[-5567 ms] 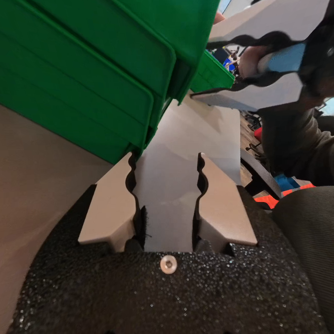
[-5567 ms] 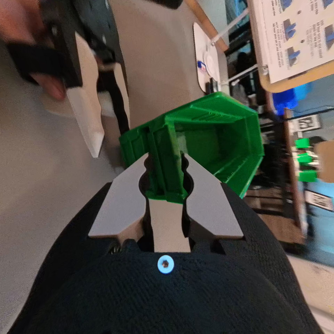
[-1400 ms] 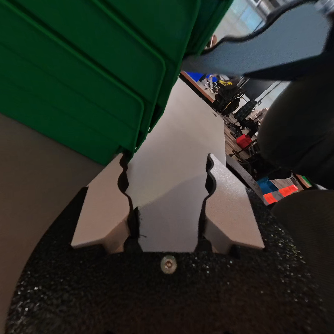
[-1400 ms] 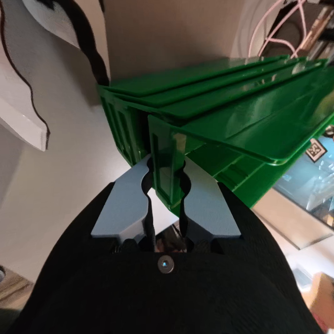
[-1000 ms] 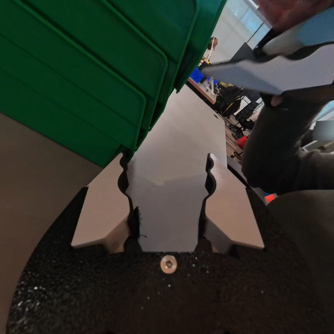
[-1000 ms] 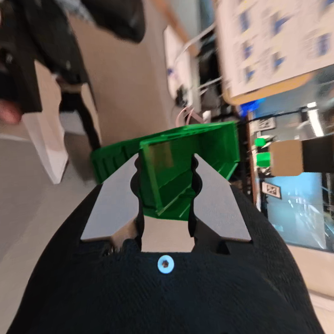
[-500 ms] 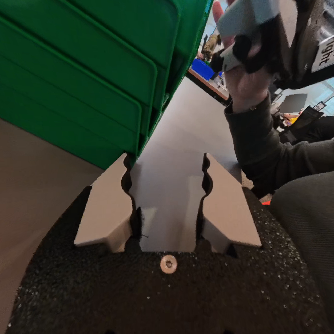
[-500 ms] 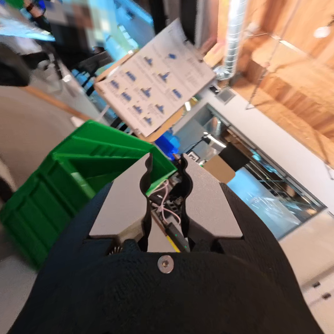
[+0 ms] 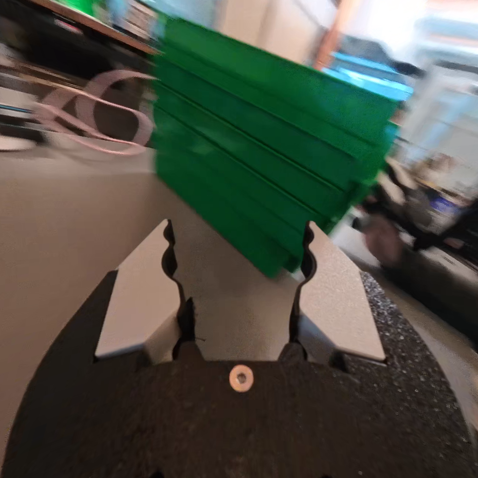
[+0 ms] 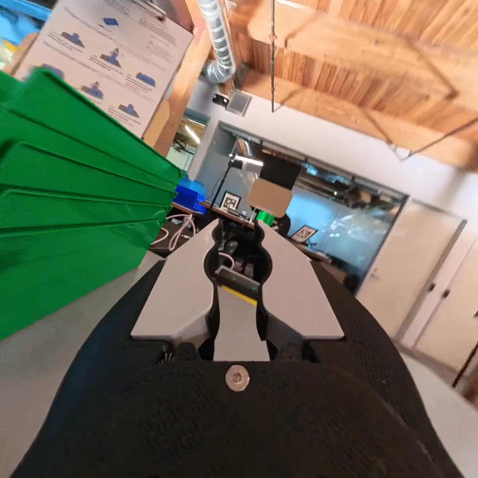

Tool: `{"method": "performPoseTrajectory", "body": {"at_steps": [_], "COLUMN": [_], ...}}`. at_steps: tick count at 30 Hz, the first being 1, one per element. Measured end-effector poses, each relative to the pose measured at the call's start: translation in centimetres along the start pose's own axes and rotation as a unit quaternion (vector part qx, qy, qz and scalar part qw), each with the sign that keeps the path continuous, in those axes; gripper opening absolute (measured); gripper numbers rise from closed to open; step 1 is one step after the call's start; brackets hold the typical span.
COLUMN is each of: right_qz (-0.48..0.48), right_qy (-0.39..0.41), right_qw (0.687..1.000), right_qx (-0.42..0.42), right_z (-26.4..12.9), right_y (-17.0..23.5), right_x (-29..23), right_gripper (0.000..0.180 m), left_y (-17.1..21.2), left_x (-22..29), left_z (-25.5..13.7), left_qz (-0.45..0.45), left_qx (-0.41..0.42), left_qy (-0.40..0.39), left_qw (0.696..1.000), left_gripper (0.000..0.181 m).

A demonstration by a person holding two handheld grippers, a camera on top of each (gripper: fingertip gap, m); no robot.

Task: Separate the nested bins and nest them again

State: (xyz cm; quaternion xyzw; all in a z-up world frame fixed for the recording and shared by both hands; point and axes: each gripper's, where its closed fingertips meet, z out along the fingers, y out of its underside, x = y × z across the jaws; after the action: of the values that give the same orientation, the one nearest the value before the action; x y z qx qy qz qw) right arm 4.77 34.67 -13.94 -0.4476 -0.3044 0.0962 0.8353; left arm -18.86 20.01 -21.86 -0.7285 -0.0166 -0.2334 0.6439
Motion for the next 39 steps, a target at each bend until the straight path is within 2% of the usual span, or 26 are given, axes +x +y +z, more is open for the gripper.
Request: {"method": "performPoseTrajectory", "body": {"at_steps": [3,5,8,12,16,26,28,30,32,35,39], "right_qz": [0.070,0.092,0.109,0.105,0.105,0.059,0.060,0.067,0.055,-0.009,-0.108], "right_qy": [0.011,0.014,0.013,-0.002,-0.022,-0.013,-0.005,-0.006,-0.043,-0.173,-0.346], "right_qw": [0.997,0.995,0.993,0.993,0.992,0.995,0.995,0.997,0.997,0.983,0.930], "right_qx": [-0.030,-0.043,-0.051,-0.058,-0.070,-0.085,-0.075,-0.037,0.021,0.059,-0.051], "right_z": [0.4,0.5,0.6,0.7,0.9,0.2,-0.2,-0.9,-2.0,-3.5,-3.5], "right_y": [2.0,2.8,3.2,3.5,3.9,3.7,2.8,0.3,-4.1,-9.7,-9.6], "right_x": [1.1,1.4,1.4,0.7,-0.2,-1.2,-1.1,-1.0,-2.1,-7.3,-15.0], "right_gripper": [0.023,0.023,0.023,0.022,0.023,0.023,0.023,0.025,0.026,0.026,0.035], "left_y": [-0.5,-0.6,-0.5,-0.3,-0.2,-0.8,-1.0,-1.1,-1.1,-1.1,-1.0], "left_x": [-6.6,-7.9,-8.0,-7.2,-6.5,-5.9,-5.8,-5.7,-5.7,-5.6,-5.4], "left_z": [-3.2,-4.2,-4.2,-4.1,-4.1,-4.2,-4.1,-4.1,-4.0,-3.7,-3.3], "left_qz": [0.010,0.025,0.038,0.074,0.073,0.047,0.034,0.025,0.019,0.012,0.009], "left_qx": [0.009,0.006,-0.001,-0.011,-0.006,0.025,0.034,0.038,0.041,0.039,0.038], "left_qy": [-0.211,-0.261,-0.277,-0.280,-0.265,-0.226,-0.212,-0.202,-0.196,-0.184,-0.176], "left_qw": [0.977,0.965,0.960,0.957,0.961,0.973,0.976,0.978,0.980,0.982,0.984], "left_gripper": [0.097,0.101,0.106,0.104,0.098,0.094,0.093,0.091,0.091,0.090,0.090]}}
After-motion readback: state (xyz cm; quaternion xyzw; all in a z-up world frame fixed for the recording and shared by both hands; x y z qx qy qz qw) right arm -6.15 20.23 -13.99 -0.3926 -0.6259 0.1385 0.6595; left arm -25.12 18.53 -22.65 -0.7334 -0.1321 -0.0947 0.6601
